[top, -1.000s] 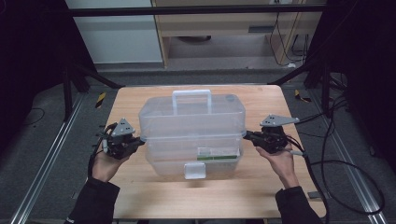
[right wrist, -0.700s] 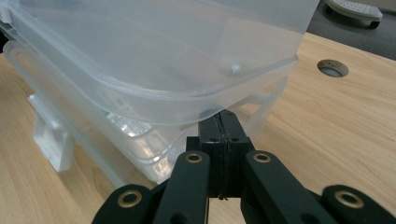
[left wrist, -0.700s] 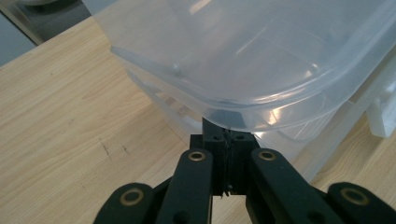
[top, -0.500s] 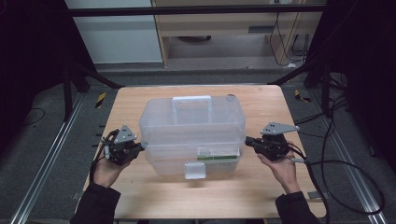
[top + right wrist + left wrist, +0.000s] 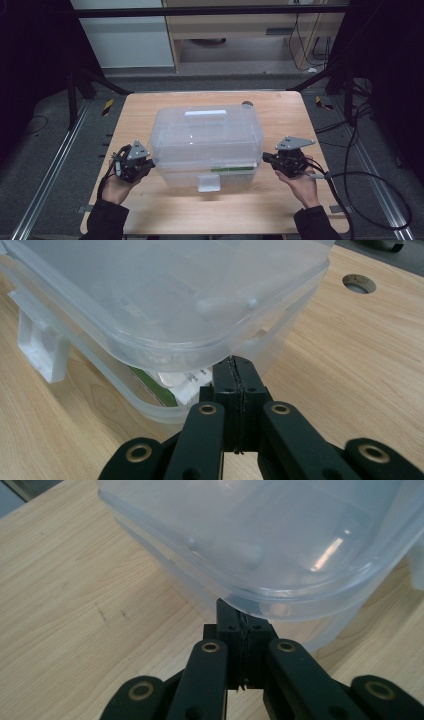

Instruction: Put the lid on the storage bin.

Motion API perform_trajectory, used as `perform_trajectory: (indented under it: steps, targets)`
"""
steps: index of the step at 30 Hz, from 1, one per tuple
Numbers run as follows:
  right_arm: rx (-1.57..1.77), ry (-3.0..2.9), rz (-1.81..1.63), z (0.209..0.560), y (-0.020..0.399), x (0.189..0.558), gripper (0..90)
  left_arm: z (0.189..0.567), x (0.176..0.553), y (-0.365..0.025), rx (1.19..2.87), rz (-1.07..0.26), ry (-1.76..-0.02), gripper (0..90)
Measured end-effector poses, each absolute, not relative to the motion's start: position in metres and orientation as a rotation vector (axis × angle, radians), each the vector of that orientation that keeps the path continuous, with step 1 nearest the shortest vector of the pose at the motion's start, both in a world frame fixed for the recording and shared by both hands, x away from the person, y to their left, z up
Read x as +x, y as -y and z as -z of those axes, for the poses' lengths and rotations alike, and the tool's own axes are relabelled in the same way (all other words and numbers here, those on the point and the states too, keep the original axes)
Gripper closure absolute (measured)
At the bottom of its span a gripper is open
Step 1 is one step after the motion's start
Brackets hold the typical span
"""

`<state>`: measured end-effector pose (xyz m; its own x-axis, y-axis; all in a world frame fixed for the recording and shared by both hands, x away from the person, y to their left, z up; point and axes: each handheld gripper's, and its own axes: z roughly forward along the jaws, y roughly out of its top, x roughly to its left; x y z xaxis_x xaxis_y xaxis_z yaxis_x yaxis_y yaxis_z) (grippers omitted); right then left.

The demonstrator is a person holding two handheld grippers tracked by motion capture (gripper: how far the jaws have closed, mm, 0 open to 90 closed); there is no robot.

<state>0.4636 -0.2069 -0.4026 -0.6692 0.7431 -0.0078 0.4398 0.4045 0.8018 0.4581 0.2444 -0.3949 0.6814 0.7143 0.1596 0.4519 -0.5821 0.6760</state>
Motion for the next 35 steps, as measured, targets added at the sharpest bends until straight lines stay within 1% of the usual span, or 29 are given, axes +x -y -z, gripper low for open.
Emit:
perform_trajectory:
  steps: [7,10,13,16,18,20,21,23,24,25,29,32,35]
  targets:
    - [1.033,-2.329,-1.092,0.41,0.207,0.465,90.0,0.402,0.464,-0.252,2.284,-0.582,-0.959,87.5]
    - [1.051,-2.312,-1.104,0.414,0.212,0.468,89.9,0.411,0.47,-0.259,2.259,-0.559,-1.008,86.0]
    - [1.081,-2.298,-1.072,0.419,0.217,0.47,89.2,0.421,0.475,-0.266,2.249,-0.566,-1.052,84.1]
    - [1.111,-2.278,-1.063,0.424,0.224,0.472,87.4,0.428,0.479,-0.273,2.227,-0.588,-1.106,78.6]
    - [1.14,-2.266,-1.05,0.428,0.229,0.474,84.3,0.433,0.482,-0.278,2.208,-0.6,-1.135,75.1]
    - [1.168,-2.248,-1.042,0.432,0.235,0.476,81.6,0.437,0.484,-0.284,2.194,-0.608,-1.168,68.1]
    - [1.184,-2.241,-1.031,0.435,0.238,0.477,79.2,0.439,0.485,-0.286,2.185,-0.611,-1.184,65.7]
    - [1.215,-2.207,-1.008,0.439,0.244,0.478,71.3,0.444,0.487,-0.292,2.166,-0.62,-1.213,58.6]
    - [1.225,-2.19,-1.001,0.442,0.247,0.479,66.5,0.446,0.488,-0.294,2.157,-0.627,-1.231,54.5]
    - [1.24,-2.169,-0.992,0.444,0.249,0.48,59.9,0.448,0.489,-0.296,2.152,-0.632,-1.25,49.9]
    - [1.307,-2.107,-0.968,0.453,0.261,0.484,41.4,0.456,0.493,-0.304,2.127,-0.635,-1.311,39.4]
    - [1.372,-2.076,-0.945,0.46,0.269,0.488,31.5,0.46,0.494,-0.307,2.117,-0.648,-1.336,34.2]
    - [1.403,-2.049,-0.952,0.463,0.275,0.489,26.4,0.462,0.494,-0.309,2.116,-0.666,-1.351,31.0]
